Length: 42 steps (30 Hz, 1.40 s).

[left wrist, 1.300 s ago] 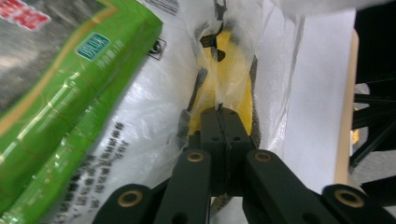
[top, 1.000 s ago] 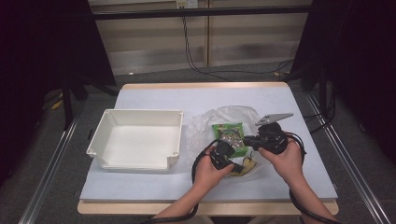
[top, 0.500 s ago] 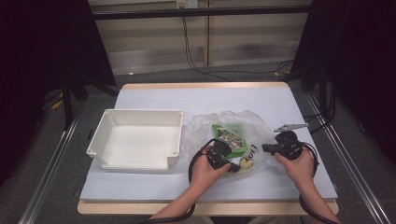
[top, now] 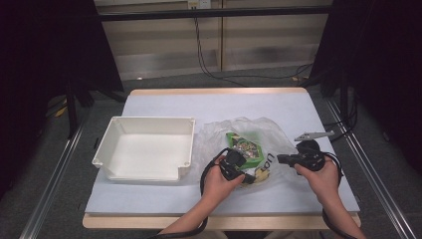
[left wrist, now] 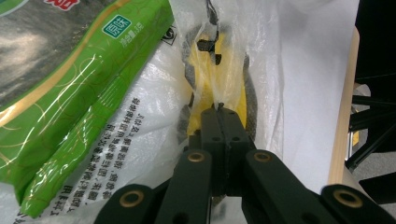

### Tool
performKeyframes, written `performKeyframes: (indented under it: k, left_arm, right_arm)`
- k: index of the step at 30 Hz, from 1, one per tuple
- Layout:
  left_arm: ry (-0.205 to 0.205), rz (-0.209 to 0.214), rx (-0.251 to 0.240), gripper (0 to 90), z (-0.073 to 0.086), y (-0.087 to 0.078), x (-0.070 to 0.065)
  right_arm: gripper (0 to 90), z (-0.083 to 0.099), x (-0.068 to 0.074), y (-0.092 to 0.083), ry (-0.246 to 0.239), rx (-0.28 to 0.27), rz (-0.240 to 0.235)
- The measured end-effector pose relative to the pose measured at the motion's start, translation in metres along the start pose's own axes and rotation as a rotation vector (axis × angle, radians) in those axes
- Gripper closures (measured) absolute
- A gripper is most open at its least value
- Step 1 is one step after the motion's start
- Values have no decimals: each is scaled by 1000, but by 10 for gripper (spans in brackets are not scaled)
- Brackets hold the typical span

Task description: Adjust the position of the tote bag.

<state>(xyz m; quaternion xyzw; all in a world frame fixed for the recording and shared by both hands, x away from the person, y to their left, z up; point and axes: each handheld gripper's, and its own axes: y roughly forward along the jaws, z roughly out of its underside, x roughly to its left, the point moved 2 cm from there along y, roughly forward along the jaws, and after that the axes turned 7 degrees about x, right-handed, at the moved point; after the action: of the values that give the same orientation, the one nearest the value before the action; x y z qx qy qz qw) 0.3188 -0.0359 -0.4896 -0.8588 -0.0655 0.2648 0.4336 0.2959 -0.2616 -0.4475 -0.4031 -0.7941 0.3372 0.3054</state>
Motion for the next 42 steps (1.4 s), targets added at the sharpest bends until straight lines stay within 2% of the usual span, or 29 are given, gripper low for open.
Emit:
performKeyframes:
  k: [2, 3, 5, 7, 8, 9, 12, 18, 19, 22, 24, 25, 26, 27, 28, 29, 31, 32, 34, 35, 40, 42]
  left_arm:
    - [7, -1, 2, 900, 0, 0, 0]
    - [-7, 2, -6, 900, 0, 1, -1]
    - [10, -12, 7, 900, -1, 1, 0]
    - [13, -2, -1, 900, -1, 2, 0]
    - [1, -1, -8, 900, -1, 2, -1]
    - [-27, 8, -32, 900, -2, 4, -3]
    - [-32, 9, -37, 900, -2, 5, -4]
    - [-41, 12, -22, 900, 0, 5, -3]
    - [-49, 15, -42, 900, 0, 7, -4]
    - [-62, 19, -39, 900, 1, 6, -4]
    - [-41, 24, -11, 900, 2, 4, -2]
    - [-43, 25, -29, 900, 2, 5, -1]
    - [-63, 2, -32, 900, 3, 5, -3]
    - [-63, 31, -45, 900, 3, 5, -2]
    - [7, 16, 16, 900, 4, 1, 3]
    - [2, 24, 1, 900, 4, 2, 3]
    - [4, 8, 18, 900, 4, 0, 4]
    - [-4, 23, 7, 900, 5, 0, 4]
    - [-43, 25, -11, 900, 5, 0, 3]
    - [-2, 21, 3, 900, 6, -1, 6]
    - [-9, 18, 21, 900, 7, -4, 6]
    - [-6, 19, 18, 900, 8, -4, 7]
  right_arm:
    - [900, -4, 5, -4, -2, -10, -15]
    - [900, -6, 7, -5, -4, -15, -22]
    - [900, -10, 13, -8, -20, -23, -25]
    - [900, -15, 19, -11, -29, -35, -28]
    - [900, -17, 22, -12, -31, -42, -25]
    - [900, -19, 23, -12, -38, -46, -29]
    - [900, -26, 29, -10, -49, -51, -23]
    - [900, -43, 41, 8, -72, -26, -26]
    - [900, -46, 42, 13, -76, -29, -17]
    - [900, -55, 45, 25, -83, -17, -14]
    - [900, -62, 43, 33, -82, -6, -9]
    - [900, -65, 41, 36, -72, -2, -15]
    - [900, -67, 39, 39, -68, 4, -11]
    - [900, -69, 36, 42, -64, 13, -6]
    - [900, -72, 33, 44, -64, 8, -7]
    - [900, -74, 30, 46, -60, 11, 0]
    - [900, -77, 22, 50, -39, 4, 1]
    - [898, -79, 18, 52, -40, -2, 0]
    - [893, -80, 11, 55, -18, 7, 7]
    - [892, -81, 9, 57, -17, 8, 6]
    - [896, -84, -5, 64, 5, 6, 24]
    - [899, -85, -9, 67, -2, 12, 38]
